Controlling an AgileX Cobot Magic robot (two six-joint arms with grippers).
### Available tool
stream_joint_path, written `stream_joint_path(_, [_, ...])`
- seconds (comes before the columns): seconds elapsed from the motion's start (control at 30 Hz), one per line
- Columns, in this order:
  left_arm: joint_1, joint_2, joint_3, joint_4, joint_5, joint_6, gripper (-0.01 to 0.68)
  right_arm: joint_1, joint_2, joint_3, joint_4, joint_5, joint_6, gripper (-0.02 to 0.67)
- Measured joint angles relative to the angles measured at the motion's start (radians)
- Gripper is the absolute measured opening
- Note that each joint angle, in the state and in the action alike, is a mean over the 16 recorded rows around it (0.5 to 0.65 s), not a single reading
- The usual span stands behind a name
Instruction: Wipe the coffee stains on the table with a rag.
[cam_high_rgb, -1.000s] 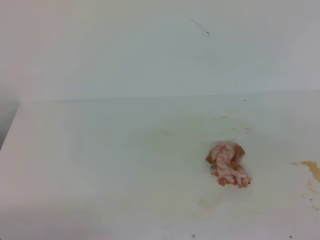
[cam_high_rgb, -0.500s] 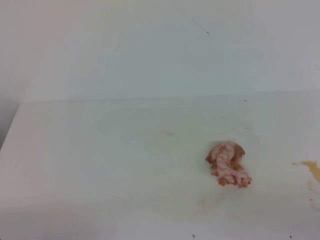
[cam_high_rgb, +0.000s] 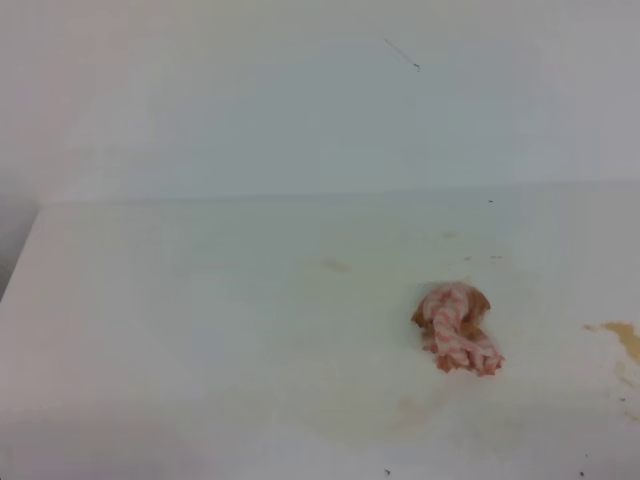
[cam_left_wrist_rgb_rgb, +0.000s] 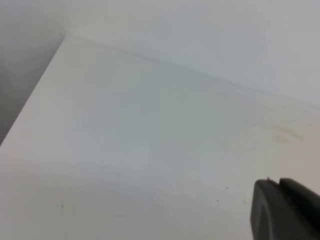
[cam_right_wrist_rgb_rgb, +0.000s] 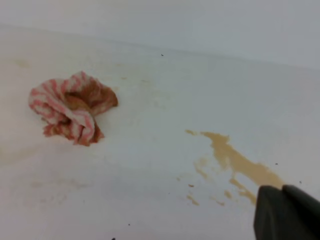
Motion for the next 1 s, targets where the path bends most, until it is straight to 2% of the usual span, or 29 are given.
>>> stream_joint_path(0.3, [0.0,0.0,0.0,0.0,0.0,0.0,0.0,0.0,-0.001,0.001,-0.019,0.002,0.047,-0.002])
stream_joint_path(0.77, [0.0,0.0,0.0,0.0,0.0,0.0,0.0,0.0,-0.003,0.002,-0.294,-0.025,0.337,-0.002])
stream_joint_path(1.0, [0.0,0.0,0.0,0.0,0.0,0.0,0.0,0.0,-0.003,0.003,-0.327,-0.041,0.366,-0.002])
